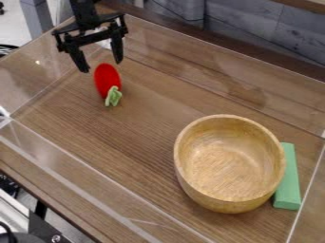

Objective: Move the red fruit to the left

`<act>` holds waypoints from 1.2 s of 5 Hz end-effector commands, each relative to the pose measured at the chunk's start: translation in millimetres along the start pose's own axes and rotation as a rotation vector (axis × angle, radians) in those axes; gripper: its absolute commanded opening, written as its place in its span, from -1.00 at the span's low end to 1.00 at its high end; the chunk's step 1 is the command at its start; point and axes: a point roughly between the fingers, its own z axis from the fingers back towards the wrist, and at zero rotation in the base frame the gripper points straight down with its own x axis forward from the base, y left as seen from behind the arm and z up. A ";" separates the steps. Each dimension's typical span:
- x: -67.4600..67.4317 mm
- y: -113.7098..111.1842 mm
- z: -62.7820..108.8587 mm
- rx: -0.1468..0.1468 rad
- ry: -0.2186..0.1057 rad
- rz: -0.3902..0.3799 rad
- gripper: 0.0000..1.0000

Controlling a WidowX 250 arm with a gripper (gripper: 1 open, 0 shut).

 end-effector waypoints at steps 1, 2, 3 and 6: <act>1.0 -3.9 33.0 -0.039 -0.095 -0.048 1.00; -8.3 -3.2 33.1 -0.045 -0.101 -0.053 1.00; -17.2 -2.9 33.0 -0.053 -0.109 -0.064 1.00; -5.0 -4.6 56.2 -0.063 -0.140 -0.034 1.00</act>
